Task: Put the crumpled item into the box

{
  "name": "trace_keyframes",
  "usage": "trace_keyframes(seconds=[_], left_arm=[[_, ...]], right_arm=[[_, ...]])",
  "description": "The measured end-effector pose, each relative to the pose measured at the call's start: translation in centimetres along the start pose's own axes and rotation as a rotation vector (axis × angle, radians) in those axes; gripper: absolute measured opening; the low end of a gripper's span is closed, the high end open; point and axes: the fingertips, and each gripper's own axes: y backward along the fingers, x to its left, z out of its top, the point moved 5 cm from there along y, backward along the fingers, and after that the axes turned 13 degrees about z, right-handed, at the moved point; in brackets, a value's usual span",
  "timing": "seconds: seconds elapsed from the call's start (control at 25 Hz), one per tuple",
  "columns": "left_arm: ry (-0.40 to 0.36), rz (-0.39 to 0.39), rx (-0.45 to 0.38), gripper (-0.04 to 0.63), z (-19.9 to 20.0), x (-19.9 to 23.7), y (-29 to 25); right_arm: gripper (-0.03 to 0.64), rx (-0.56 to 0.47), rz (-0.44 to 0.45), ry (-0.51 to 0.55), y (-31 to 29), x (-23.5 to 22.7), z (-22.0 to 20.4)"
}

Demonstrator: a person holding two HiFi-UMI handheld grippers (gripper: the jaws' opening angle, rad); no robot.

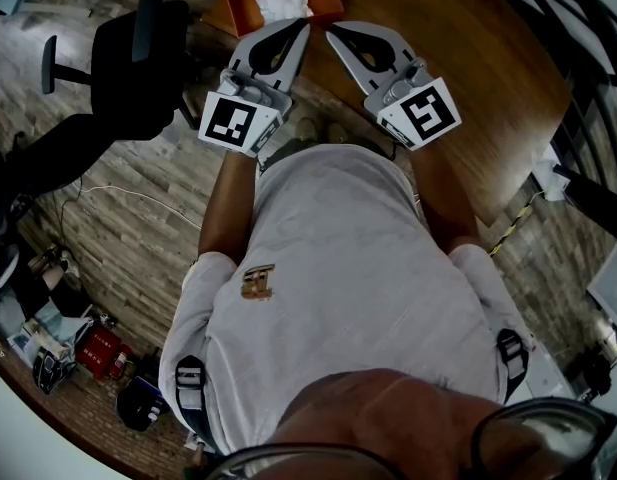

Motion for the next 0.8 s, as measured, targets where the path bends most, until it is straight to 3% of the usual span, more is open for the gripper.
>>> trace_keyframes(seconds=[0.8], left_arm=[[-0.008, 0.000, -0.008, 0.020, 0.20, 0.05, 0.06]], right_arm=[[0.032, -0.007, -0.001, 0.014, -0.08, -0.06, 0.16]])
